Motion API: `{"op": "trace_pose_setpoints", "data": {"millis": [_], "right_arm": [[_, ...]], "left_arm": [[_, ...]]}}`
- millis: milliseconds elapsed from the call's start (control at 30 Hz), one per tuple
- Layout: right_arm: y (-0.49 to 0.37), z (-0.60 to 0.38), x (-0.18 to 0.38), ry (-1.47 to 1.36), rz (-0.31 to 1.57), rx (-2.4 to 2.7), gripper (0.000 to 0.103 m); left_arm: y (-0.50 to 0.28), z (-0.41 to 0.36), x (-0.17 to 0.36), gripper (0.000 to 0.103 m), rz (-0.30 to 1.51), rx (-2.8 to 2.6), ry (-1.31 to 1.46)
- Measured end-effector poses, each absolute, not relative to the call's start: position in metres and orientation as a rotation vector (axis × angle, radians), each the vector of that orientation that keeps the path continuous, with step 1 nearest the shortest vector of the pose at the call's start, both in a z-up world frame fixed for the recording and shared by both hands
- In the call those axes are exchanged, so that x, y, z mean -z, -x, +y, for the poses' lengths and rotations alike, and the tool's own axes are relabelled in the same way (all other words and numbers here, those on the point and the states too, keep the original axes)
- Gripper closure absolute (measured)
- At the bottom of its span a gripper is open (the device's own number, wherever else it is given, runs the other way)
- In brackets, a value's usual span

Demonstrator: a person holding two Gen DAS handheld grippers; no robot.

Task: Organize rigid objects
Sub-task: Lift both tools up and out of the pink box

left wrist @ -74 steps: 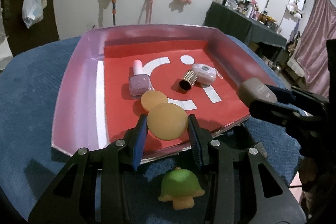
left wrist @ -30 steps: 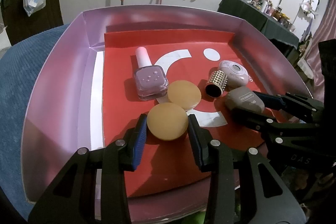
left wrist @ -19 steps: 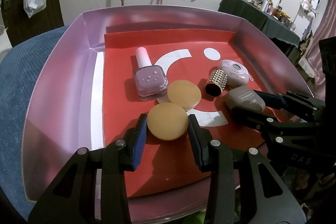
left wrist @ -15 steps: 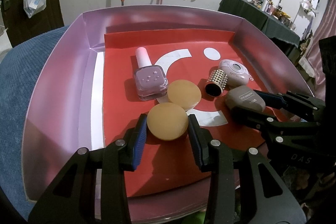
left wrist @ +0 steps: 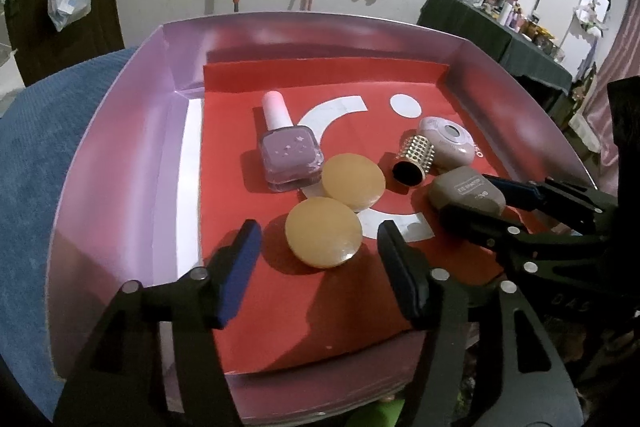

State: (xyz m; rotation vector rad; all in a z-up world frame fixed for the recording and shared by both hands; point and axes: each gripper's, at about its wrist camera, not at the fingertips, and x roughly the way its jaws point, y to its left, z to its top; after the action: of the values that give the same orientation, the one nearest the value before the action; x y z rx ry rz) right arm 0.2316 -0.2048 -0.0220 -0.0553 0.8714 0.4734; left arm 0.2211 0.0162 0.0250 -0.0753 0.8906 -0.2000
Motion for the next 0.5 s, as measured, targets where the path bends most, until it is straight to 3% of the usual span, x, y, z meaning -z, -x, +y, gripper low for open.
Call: {"op": "trace_pose_setpoints", "data": {"millis": [133,367,500], "right_arm": [[-0.232,-0.205,0.021,0.050,0.869,-0.468,0.039],[-0.229,-0.206,0.015,0.041,0.856,-0.467,0.039],[-0.224,-0.211,0.010,0.029,0.837,-0.471,0.032]], "left_arm": [[-0.221,0.016,-0.025,0.044,0.890,0.198,0.072],[-0.213,0.014,-0.032,0.044,0.862,0.195,0.047],[-0.206,0.014,-0.039,0.037,0.835,0.182,0.036]]}}
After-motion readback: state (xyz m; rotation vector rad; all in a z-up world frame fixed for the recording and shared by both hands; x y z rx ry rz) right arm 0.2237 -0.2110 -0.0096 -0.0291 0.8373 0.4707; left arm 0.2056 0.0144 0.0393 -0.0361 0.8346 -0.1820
